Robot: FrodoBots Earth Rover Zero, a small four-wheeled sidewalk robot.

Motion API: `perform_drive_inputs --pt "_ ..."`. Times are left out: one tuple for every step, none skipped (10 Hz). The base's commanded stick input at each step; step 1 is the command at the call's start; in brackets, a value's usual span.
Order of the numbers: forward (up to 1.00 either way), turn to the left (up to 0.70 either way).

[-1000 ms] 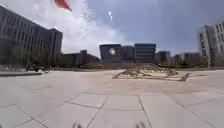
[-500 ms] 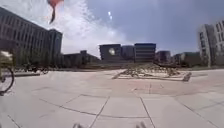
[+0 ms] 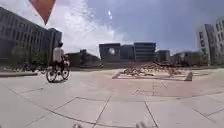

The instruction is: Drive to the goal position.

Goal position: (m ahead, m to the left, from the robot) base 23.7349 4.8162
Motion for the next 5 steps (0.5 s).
perform_drive_inputs --pt "0.45 0.03" --pt "0.45 0.03" --pt "0.45 0.03" --pt "0.45 0.03" --pt "0.45 0.03"
